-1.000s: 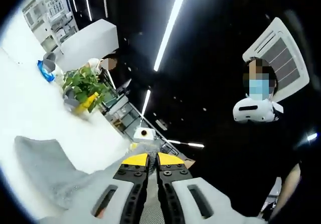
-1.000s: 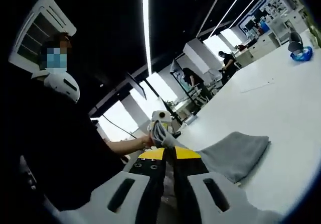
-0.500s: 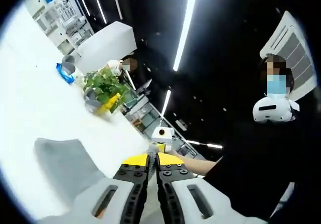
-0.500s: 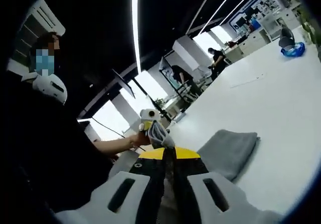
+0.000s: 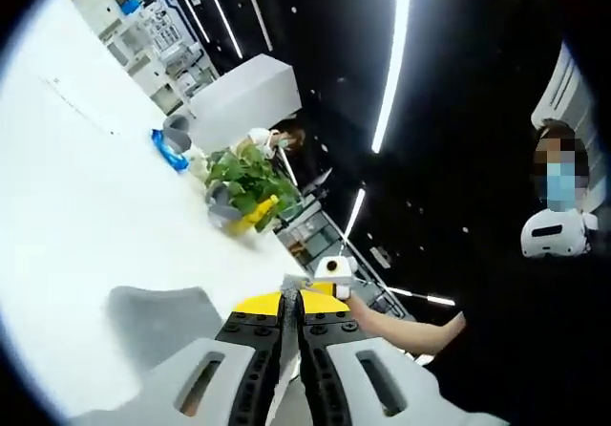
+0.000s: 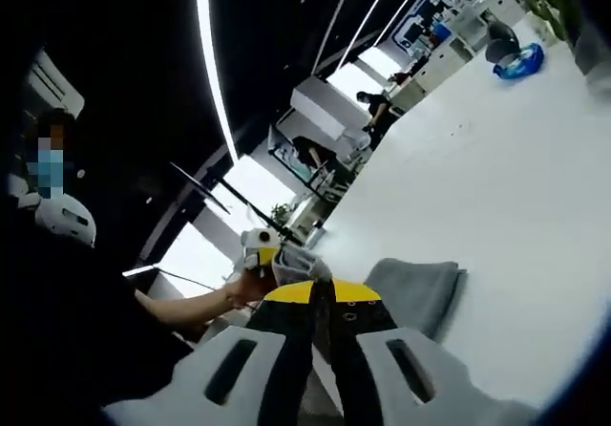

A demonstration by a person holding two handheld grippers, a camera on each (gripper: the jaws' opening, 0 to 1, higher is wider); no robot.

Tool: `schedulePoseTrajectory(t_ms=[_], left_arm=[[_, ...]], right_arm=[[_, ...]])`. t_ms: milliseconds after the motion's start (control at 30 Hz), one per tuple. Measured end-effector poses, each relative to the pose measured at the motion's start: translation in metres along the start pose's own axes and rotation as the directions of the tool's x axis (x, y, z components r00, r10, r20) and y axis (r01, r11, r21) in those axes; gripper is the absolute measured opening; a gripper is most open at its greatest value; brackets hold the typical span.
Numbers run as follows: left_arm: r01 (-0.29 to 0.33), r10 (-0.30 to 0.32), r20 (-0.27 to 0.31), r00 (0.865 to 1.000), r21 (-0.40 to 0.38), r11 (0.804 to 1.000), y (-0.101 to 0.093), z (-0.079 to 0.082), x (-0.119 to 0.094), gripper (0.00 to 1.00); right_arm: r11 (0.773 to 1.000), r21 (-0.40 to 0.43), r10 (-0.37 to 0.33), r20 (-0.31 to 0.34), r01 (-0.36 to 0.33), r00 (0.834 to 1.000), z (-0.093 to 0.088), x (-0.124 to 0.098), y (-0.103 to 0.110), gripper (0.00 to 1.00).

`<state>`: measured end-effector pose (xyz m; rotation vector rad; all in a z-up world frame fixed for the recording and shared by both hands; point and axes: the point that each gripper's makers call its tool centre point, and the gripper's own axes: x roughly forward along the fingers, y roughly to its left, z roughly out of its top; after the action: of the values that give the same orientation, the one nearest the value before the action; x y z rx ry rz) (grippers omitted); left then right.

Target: Fold the towel on the table until its edges align and the towel forms a compact rectangular stack.

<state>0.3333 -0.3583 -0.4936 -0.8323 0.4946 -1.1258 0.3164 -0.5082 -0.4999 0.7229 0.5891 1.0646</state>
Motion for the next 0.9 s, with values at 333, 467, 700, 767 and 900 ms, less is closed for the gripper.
schedulePoseTrajectory(t_ms=[333, 467, 700, 767, 900], left_arm=[[-0.164, 0.166, 0.034, 0.986, -0.042, 0.985, 0.052, -0.001, 0.003, 0.05], [-0.299, 0.299, 0.007, 0.954, -0.058, 0.953, 0.083, -0.008, -0.004, 0.05], [-0.378, 0.378, -0.006, 0.926, 0.007, 0.926, 0.105, -0.014, 0.001, 0.05], [-0.400, 0.400, -0.014, 0.916, 0.023, 0.916, 0.110, -0.017, 0.001, 0.05], [-0.472, 0.473, -0.033, 0.880, 0.029, 0.881, 0.126, -0.022, -0.007, 0.05]], right_arm=[[0.992, 0.084, -0.093, -0.002, 0.093, 0.996, 0.001, 0.017, -0.051, 0.01], [0.981, 0.100, -0.165, -0.025, 0.166, 0.986, -0.003, 0.026, -0.076, 0.01], [0.955, 0.110, -0.274, -0.039, 0.277, 0.961, -0.016, 0.033, -0.106, 0.00], [0.930, 0.107, -0.351, -0.033, 0.352, 0.936, -0.018, 0.027, -0.119, 0.00], [0.894, 0.168, -0.427, 0.042, 0.415, 0.903, -0.009, 0.014, -0.133, 0.00]])
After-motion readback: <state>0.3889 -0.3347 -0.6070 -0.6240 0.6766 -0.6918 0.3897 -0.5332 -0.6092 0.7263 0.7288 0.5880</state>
